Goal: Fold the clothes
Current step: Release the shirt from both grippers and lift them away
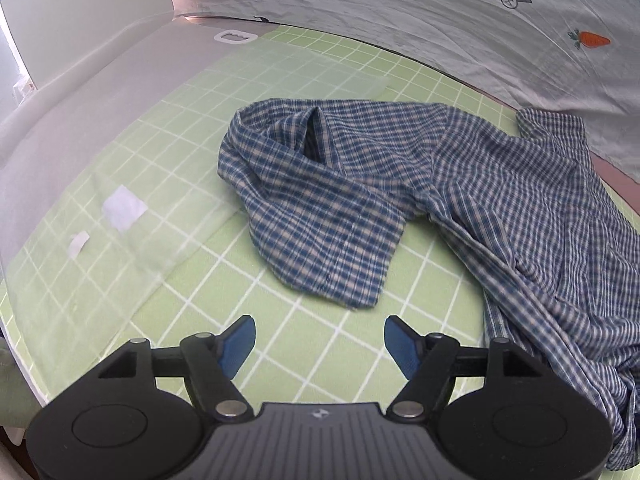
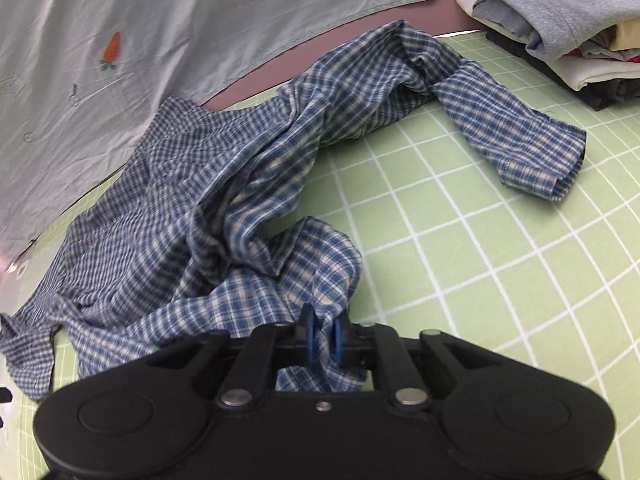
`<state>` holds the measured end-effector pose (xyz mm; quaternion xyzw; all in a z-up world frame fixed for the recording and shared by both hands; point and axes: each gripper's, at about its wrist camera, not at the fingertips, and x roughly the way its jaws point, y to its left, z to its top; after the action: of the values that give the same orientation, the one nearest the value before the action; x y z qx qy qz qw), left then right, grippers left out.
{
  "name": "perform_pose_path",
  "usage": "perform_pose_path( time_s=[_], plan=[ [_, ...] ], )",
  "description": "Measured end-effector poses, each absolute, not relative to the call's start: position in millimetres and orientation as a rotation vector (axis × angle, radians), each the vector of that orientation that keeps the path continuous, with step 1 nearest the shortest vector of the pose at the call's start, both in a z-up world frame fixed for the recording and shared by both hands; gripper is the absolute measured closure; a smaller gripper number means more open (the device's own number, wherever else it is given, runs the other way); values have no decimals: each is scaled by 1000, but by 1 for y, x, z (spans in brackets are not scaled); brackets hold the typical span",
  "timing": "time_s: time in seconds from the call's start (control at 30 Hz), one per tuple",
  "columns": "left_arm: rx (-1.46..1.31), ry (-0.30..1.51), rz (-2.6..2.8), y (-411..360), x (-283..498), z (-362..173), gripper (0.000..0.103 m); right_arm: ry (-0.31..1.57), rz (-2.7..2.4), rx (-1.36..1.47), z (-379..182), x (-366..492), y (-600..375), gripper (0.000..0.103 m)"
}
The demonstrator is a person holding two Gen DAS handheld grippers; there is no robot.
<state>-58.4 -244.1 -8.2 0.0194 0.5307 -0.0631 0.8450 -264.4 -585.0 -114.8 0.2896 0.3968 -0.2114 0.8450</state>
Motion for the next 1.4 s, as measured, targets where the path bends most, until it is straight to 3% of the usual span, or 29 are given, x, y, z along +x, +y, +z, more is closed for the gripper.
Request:
perform_pose_path(
  time_s=[0.2,0.23,0.37,0.63,1.1,1.13,1.27,1.4],
  plan=[
    [66,1176,-162,-242,-93,-19,31,868,-315,583,-112,-290,-542,93],
    [73,1178,-176,-246,-98,-19,31,871,-320,563,-109,-293,-541,90],
    [113,1173,-255,-266,-118,-18,31,843,-391,543,-100,-313,-551,61],
    [188,1150,-427,-325,-158,-20,31,840,-466,530,-95,-343,-575,39],
    [223,1155,-536,-397,-183,-37,33,895,-456,472,-102,-373,-595,35],
    [237,1158,-529,-399,-183,-39,35,896,-459,474,-102,-373,-596,35],
    [234,1184,-516,-396,-182,-46,75,897,-470,481,-103,-374,-597,34],
    [186,1183,-519,-381,-181,-39,90,899,-481,488,-104,-374,-598,34]
  ],
)
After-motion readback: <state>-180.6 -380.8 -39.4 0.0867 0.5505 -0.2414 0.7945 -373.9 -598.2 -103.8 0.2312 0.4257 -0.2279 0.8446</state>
